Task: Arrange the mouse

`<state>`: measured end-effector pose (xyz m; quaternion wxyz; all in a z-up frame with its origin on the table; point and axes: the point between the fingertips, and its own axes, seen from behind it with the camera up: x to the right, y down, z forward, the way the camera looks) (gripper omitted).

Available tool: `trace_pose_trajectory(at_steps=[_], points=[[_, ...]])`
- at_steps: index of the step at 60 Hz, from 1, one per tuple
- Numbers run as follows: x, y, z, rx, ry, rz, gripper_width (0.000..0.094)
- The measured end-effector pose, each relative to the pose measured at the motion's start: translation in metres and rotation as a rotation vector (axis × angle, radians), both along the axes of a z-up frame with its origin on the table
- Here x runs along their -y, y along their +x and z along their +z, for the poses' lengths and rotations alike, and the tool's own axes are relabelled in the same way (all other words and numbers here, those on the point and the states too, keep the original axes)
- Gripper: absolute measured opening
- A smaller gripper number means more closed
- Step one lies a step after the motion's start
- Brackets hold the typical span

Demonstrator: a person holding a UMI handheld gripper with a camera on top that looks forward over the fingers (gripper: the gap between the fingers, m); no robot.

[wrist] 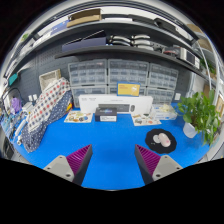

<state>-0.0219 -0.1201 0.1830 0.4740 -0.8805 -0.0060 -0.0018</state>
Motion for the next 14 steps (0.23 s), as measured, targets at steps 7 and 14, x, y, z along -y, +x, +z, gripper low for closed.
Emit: trace_pose_trajectory(at_steps=[7,14], points=[[0.005,-0.011,-0.001,-0.009,0.001,0.013,0.0857],[0.01,-0.012,-0.005,0.004,-0.009,0.01,0.0856]])
